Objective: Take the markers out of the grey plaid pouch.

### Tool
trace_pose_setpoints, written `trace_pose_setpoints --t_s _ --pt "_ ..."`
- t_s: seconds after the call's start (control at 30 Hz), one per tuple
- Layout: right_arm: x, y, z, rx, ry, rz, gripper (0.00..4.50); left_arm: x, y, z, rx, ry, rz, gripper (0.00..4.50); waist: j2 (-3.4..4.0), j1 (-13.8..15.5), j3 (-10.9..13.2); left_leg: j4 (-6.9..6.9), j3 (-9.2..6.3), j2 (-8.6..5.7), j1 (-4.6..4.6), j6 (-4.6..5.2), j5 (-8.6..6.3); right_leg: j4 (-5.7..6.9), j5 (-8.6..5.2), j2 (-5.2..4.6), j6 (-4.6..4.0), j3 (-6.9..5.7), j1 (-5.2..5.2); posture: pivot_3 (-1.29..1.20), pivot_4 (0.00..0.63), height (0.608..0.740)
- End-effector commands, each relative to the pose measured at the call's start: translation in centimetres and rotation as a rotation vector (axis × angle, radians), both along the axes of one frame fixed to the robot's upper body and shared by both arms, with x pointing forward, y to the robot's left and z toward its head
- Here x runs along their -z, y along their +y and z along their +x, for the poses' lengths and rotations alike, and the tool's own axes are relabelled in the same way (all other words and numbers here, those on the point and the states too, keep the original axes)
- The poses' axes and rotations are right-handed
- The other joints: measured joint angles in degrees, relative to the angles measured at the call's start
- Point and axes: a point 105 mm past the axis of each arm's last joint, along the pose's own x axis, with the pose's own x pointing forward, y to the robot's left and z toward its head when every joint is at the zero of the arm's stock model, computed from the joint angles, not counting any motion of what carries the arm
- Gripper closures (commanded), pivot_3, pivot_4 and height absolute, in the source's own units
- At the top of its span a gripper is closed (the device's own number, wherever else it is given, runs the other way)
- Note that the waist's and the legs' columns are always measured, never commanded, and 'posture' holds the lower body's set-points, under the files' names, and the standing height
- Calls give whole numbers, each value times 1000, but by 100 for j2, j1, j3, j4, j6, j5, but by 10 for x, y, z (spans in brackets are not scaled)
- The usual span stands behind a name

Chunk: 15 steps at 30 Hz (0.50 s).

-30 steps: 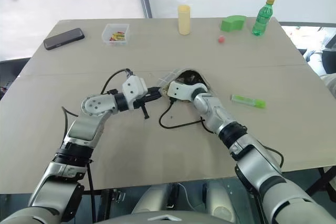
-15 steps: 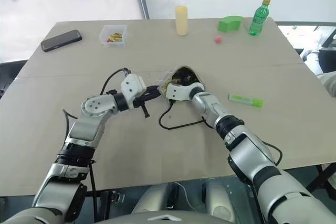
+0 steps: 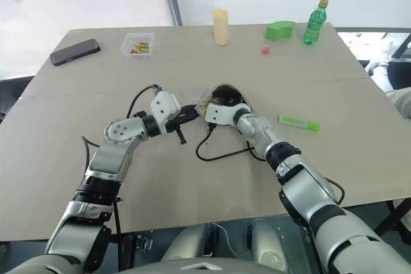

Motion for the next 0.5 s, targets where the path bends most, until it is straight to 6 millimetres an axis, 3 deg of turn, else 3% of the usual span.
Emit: trace_pose_setpoints --t_s 0.03,0.33,0.5 --pt "1 8 -3 -48 -27 -52 2328 -13 -16 -11 69 -69 -21 4500 0 0 0 -1 1 0 0 0 0 -1 0 -1 0 2 0 0 150 740" --pt "-19 13 0 -15 -150 38 2328 -17 -30 -29 135 -102 -19 4500 6 -4 5 -11 2 2 0 -1 0 -7 0 0 0 5 -3 0 150 740" --pt "-15 13 -4 -32 -122 70 2328 -14 -28 -34 139 -86 -17 4500 9 -4 6 -25 3 2 0 -1 1 -22 0 3 0 8 -3 0 150 740"
